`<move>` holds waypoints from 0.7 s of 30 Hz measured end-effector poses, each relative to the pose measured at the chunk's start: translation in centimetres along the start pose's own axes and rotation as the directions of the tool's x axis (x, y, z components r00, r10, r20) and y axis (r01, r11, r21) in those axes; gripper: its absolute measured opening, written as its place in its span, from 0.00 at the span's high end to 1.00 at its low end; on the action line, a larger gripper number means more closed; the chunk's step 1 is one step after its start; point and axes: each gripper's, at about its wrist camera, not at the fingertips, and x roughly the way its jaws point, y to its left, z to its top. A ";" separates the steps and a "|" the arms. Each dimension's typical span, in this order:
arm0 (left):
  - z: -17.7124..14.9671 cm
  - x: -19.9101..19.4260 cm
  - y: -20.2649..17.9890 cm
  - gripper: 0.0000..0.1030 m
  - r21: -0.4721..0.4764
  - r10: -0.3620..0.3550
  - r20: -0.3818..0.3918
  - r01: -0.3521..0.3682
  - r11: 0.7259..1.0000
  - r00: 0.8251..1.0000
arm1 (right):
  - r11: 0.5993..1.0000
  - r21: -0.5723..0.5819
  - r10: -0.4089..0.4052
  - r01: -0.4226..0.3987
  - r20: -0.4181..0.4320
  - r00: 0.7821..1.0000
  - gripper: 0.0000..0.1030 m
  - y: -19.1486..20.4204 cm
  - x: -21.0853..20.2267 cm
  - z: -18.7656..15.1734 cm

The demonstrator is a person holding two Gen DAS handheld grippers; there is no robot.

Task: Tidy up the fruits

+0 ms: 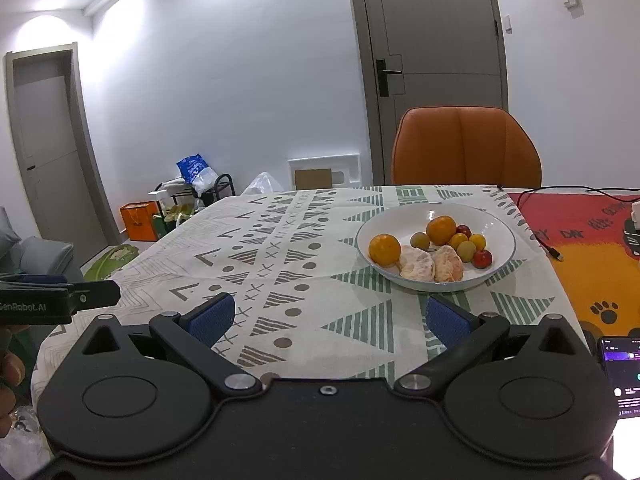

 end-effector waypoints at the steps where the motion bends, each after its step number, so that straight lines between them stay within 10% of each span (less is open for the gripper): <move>1: 0.0 0.0 0.0 0.04 0.002 -0.001 0.001 0.001 1.000 1.000 | 1.000 0.000 0.001 -0.001 0.000 1.000 0.00 0.0 0.0 0.0; 21: 0.0 -0.3 -0.4 0.04 0.008 -0.006 0.004 0.006 1.000 1.000 | 1.000 -0.002 0.001 -0.001 -0.001 1.000 0.00 0.1 -0.1 0.0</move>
